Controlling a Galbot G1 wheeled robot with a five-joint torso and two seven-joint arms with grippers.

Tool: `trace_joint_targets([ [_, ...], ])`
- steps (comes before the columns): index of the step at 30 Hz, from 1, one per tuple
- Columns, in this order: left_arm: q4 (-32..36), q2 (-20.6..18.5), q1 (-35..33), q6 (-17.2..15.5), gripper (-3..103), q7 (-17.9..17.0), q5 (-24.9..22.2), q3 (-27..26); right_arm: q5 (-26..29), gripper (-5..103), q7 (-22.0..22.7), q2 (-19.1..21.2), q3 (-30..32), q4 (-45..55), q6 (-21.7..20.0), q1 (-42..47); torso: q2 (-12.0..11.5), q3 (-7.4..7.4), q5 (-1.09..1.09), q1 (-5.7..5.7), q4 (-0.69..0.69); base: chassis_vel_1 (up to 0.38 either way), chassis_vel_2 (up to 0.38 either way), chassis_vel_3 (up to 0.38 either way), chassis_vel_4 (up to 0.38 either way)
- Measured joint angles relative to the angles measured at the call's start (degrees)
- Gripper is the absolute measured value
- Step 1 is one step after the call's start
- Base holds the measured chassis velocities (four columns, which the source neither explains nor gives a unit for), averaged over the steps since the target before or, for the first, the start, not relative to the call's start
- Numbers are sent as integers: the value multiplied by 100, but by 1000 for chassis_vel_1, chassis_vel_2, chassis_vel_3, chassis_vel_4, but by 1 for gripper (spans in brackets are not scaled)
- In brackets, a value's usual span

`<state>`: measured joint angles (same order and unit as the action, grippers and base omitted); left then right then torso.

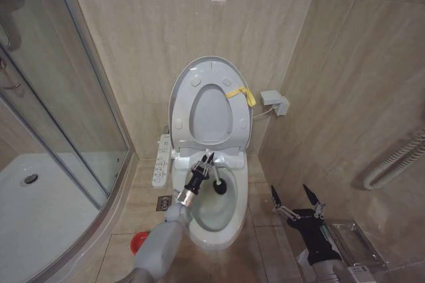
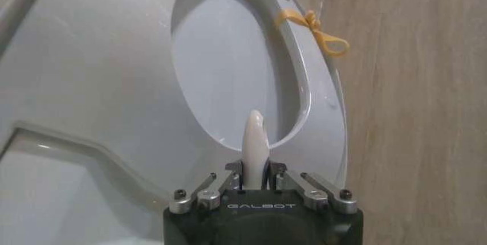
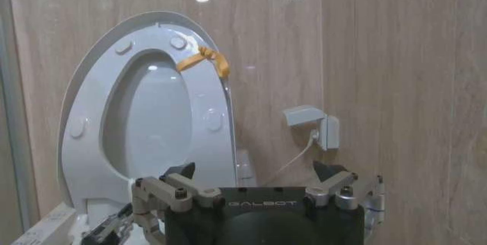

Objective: Open the toilet lid, clean the toilet bowl with a toilet brush, close the toilet lid, and flush.

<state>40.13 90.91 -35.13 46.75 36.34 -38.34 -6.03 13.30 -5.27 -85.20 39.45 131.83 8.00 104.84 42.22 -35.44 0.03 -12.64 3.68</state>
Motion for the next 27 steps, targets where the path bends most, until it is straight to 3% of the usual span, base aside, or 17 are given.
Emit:
trace_joint_targets([
  [6, -160, -38, -7, 1, 22, 209, 204, -14, 0, 100, 0, 0, 0, 0, 0, 0, 5, 4, 1, 2, 2, 0, 0, 0, 0],
  [9, 8, -284, -192, -5, 22, 241, 421, -15, 0, 100, 0, 0, 1, 0, 0, 0, 1, -1, 3, 1, -9, 0, 0, 0, 0],
  [11, 236, -467, -302, -62, 22, 254, 603, 12, 0, 100, -1, 0, -1, 0, 0, 0, -4, -4, -17, -3, -3, 30, -4, 13, 17],
  [14, 461, -602, -375, -124, 22, 248, 672, 6, 0, 100, -1, 0, -1, 0, 0, 0, -4, -3, -7, -4, 1, 0, 0, 0, 0],
  [17, 1010, -891, -660, -409, 22, 114, 691, 57, 0, 100, 1, 0, 1, 0, 0, 0, -4, -3, -9, -3, 3, 0, 0, 0, 0],
  [27, 2219, -1386, -1637, -875, 22, -383, 465, 56, 0, 100, 0, 0, 1, 0, 0, 0, -1, -1, -5, -1, -1, 0, 0, 0, 0],
])
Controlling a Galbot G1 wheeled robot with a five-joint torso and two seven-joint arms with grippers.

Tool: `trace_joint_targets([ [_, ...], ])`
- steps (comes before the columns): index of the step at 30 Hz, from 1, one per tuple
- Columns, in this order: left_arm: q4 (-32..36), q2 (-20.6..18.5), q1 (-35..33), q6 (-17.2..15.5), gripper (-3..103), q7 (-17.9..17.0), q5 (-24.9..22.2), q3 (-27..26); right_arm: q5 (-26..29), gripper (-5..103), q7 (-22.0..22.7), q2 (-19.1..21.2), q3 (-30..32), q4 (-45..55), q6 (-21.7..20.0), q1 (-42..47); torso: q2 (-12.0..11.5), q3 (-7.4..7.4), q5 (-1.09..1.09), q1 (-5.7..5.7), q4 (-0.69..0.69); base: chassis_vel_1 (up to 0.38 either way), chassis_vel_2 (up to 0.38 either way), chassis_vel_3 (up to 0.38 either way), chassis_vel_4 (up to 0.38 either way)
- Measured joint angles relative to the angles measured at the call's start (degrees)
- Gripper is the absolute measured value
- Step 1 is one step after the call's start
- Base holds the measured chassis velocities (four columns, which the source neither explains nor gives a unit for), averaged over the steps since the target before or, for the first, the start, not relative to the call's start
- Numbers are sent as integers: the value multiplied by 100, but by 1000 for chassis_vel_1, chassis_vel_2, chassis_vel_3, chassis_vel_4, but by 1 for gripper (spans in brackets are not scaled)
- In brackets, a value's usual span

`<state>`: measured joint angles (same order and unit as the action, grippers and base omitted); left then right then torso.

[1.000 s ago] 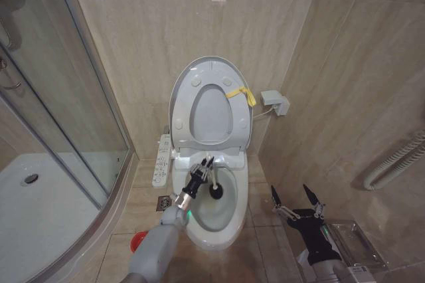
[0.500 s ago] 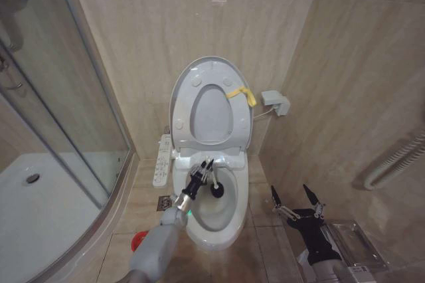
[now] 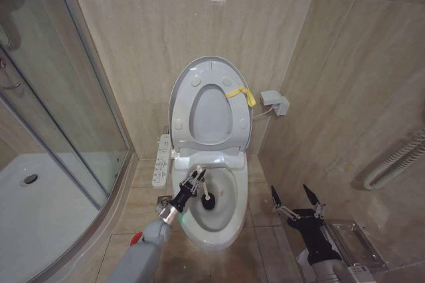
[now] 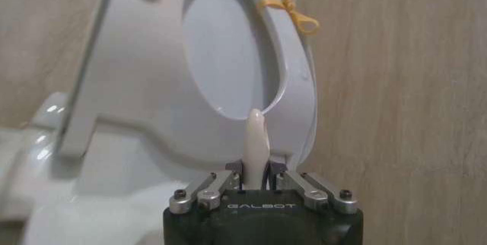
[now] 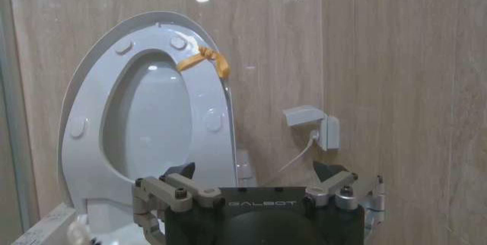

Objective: Open the toilet lid, clean the toilet bowl with a toilet brush, close the toilet lid, and flush.

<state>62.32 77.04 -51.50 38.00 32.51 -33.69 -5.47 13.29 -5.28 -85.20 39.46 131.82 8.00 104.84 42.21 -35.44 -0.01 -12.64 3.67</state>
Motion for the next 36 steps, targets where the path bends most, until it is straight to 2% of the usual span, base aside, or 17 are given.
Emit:
trace_joint_targets([
  [11, 785, -161, -1146, -283, 22, -494, -218, -373, 0, 100, 0, 0, 0, 0, 0, 0, 1, 0, 1, 0, -2, 0, 0, 0, 0],
  [13, 932, -150, -1328, -361, 22, -637, -398, -406, 0, 100, 0, 0, 0, 0, 0, 0, 1, 0, 1, 1, -2, 0, 0, 0, 0],
  [14, 1021, -134, -1390, -455, 22, -764, -636, -400, 0, 100, 0, 0, 0, 0, 0, 0, 1, 0, 1, 1, -2, 0, 0, 0, 0],
  [15, 1021, -134, -1390, -455, 22, -764, -636, -400, 0, 100, 0, 0, 0, 0, 0, 0, 1, 0, 1, 1, -2, 0, 0, 0, 0],
  [18, 1101, -53, -1271, -630, 22, -1006, -1245, -321, 0, 100, 0, 0, 0, 0, 0, 0, 1, 0, 1, 1, -1, 0, 0, 0, 0],
  [19, 1101, -53, -1271, -630, 22, -1006, -1245, -321, 0, 100, 0, 0, 0, 0, 0, 0, 1, 0, 1, 1, -1, 0, 0, 0, 0],
  [22, 1016, 92, -838, -726, 22, -1137, -1584, -185, 0, 100, 0, 0, 0, 0, 0, 0, 1, 0, 1, 0, 1, 0, 0, 0, 0],
  [32, 325, 269, -96, -626, 22, -905, -1292, -40, 0, 100, 0, 0, 0, 0, 0, 0, 1, 0, 2, 0, 0, 0, 0, 0, 0],
  [36, 5, 319, 116, -480, 22, -725, -953, -60, 0, 100, 0, 0, 0, 0, 0, 0, 1, 0, 2, 0, -1, 0, 0, 0, 0],
])
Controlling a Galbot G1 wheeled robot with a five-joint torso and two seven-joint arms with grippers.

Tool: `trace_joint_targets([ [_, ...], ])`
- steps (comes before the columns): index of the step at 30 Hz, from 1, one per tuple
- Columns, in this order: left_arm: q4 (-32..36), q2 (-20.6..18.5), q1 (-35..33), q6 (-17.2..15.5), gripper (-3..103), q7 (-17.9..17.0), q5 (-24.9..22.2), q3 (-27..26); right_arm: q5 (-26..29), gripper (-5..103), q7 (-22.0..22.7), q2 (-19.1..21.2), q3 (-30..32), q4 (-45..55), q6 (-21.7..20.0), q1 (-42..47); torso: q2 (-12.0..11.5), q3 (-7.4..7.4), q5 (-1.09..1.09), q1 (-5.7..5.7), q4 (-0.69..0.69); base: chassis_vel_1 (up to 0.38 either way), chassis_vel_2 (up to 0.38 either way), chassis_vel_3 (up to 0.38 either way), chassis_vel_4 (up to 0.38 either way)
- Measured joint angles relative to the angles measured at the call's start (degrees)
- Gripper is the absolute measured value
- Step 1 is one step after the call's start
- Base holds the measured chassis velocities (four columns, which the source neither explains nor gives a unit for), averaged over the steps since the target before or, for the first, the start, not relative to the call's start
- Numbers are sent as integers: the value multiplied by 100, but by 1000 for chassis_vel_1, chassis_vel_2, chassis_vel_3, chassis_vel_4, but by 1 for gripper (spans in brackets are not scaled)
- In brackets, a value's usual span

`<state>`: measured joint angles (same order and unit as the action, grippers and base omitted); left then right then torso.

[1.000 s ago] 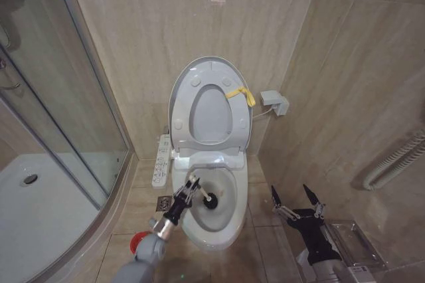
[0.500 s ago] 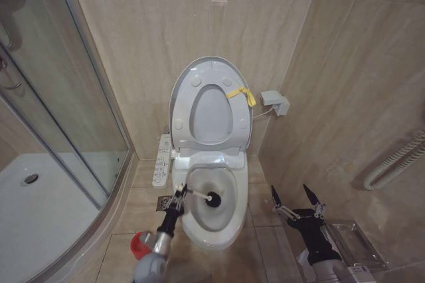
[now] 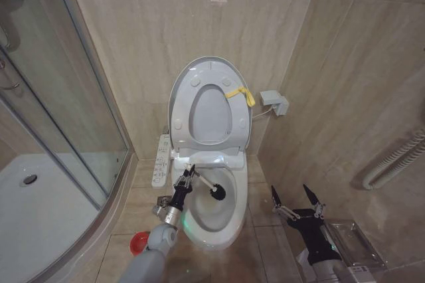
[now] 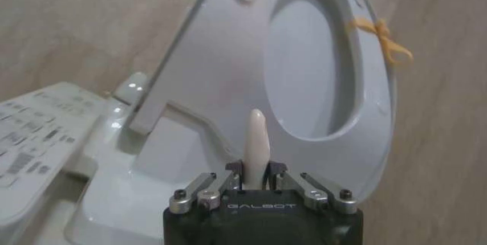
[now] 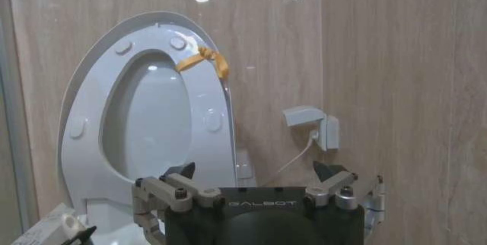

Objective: Open the toilet lid, clean the toilet bowl with a toilet brush, close the toilet lid, and flush.

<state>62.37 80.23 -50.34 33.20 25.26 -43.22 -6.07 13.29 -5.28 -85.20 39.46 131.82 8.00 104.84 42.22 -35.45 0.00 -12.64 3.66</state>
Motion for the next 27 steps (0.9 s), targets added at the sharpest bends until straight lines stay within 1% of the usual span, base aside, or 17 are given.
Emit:
trace_joint_targets([
  [1, -194, 18, 69, 98, 22, 92, 205, -25, 0, 100, 0, 0, 0, 0, 0, 0, 0, 0, 0, 0, 0, 0, 0, 0, 0],
  [2, -299, 24, 93, 145, 22, 130, 308, -37, 0, 100, 0, 0, 0, 0, 0, 0, 0, 0, 0, 0, 0, 0, 0, 0, 0],
  [3, -299, 24, 93, 145, 22, 130, 308, -37, 0, 100, 0, 0, 0, 0, 0, 0, 0, 0, 0, 0, 0, 0, 0, 0, 0],
  [5, -571, 32, 121, 267, 22, 217, 591, -83, 0, 100, 0, 0, 0, 0, 0, 0, 0, 0, 0, 0, -1, 0, 0, 0, 0],
  [7, -645, 36, 116, 310, 22, 257, 712, -118, 0, 100, 0, 0, 0, 0, 0, 0, 0, 0, 1, 0, -3, 0, 0, 0, 0],
  [9, -641, 57, 115, 317, 22, 264, 704, -119, 0, 100, 0, 0, 0, 0, 0, 0, 0, 0, 1, 0, -3, 0, 0, 0, 0],
  [11, -556, 147, 148, 315, 22, 271, 498, -90, 0, 100, 0, 0, 0, 0, 0, 0, -1, 0, 0, 0, -2, 0, 0, 0, 0],
  [12, -556, 147, 148, 315, 22, 271, 498, -90, 0, 100, 0, 0, 0, 0, 0, 0, -1, 0, 0, 0, -2, 0, 0, 0, 0],
  [15, -501, 372, 316, 301, 22, 279, 182, -63, 0, 100, 0, 0, 0, 0, 0, 0, -1, 0, -1, 0, 3, 0, 0, 0, 0],
  [16, -501, 372, 316, 301, 22, 279, 182, -63, 0, 100, 0, 0, 0, 0, 0, 0, -1, 0, -1, 0, 3, 0, 0, 0, 0],
  [18, -643, 500, 431, 318, 22, 311, 130, -88, 0, 100, 0, 0, 0, 0, 0, 0, -1, 0, 0, 0, 2, 0, 0, 0, 0],
  [20, -762, 538, 465, 350, 22, 347, 172, -110, 0, 100, 0, 0, 0, 0, 0, 0, -1, 0, -1, 0, 2, 0, 0, 0, 0],
  [21, -837, 550, 476, 380, 22, 376, 212, -126, 0, 100, 1, 0, 1, 0, 0, 0, -1, 0, 0, 0, 0, 0, 0, 0, 0],
  [24, -1172, 545, 492, 562, 22, 530, 493, -229, 0, 100, 0, 0, 0, 0, 0, 0, -1, 0, 0, 0, -3, 0, 0, 0, 0],
  [25, -1172, 545, 492, 562, 22, 530, 493, -229, 0, 100, 0, 0, 0, 0, 0, 0, -1, 0, 0, 0, -3, 0, 0, 0, 0],
  [27, -1245, 514, 506, 651, 22, 577, 669, -265, 0, 100, 0, 0, 0, 0, 0, 0, 0, 1, 1, 0, -3, 0, 0, 0, 0],
])
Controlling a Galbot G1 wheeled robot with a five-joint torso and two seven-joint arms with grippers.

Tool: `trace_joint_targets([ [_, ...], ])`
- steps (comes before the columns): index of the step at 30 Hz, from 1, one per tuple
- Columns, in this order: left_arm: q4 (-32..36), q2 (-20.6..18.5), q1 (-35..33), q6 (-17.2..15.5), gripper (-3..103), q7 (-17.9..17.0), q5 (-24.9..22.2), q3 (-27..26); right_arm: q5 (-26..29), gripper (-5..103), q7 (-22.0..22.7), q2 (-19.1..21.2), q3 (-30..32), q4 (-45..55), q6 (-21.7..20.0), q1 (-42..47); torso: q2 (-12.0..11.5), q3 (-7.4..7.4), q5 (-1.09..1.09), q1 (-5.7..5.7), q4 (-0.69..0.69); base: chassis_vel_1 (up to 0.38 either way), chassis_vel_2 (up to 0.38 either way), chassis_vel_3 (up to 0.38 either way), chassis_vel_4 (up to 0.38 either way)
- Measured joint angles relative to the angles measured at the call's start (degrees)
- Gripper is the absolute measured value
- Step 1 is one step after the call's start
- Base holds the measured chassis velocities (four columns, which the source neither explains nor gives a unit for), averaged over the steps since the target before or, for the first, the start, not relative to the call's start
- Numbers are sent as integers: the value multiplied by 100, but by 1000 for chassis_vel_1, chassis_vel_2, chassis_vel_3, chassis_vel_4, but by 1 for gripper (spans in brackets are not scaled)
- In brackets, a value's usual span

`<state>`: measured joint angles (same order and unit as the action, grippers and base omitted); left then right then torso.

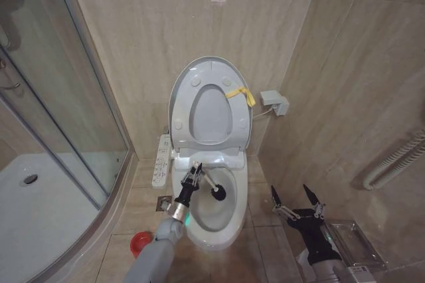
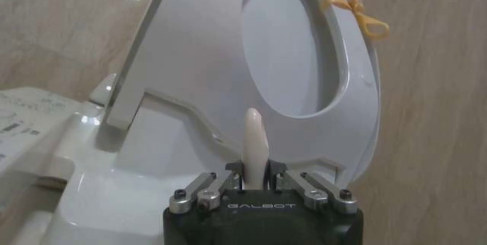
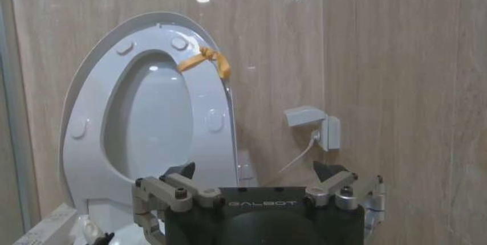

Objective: Open the toilet lid, clean the toilet bowl with a toilet brush, close the toilet lid, and flush.

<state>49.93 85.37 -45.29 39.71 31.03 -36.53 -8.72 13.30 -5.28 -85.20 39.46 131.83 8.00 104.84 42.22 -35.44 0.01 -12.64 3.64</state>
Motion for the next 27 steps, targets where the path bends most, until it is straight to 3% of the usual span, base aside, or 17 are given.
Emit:
trace_joint_targets([
  [12, 108, 268, 300, 20, 22, -103, 161, 40, 0, 100, 0, 0, 0, 0, 0, 0, 0, -1, -1, -1, 6, 0, 0, 0, 0],
  [20, 46, 79, 10, 66, 22, 18, 167, -60, 0, 100, 0, 0, 0, 0, 0, 0, 0, 0, 0, 0, -1, 0, 0, 0, 0],
  [27, 144, 53, 28, 60, 22, -73, 191, -72, 0, 100, 0, 0, 0, 0, 0, 0, 0, -1, -1, -1, 4, 0, 0, 0, 0],
])
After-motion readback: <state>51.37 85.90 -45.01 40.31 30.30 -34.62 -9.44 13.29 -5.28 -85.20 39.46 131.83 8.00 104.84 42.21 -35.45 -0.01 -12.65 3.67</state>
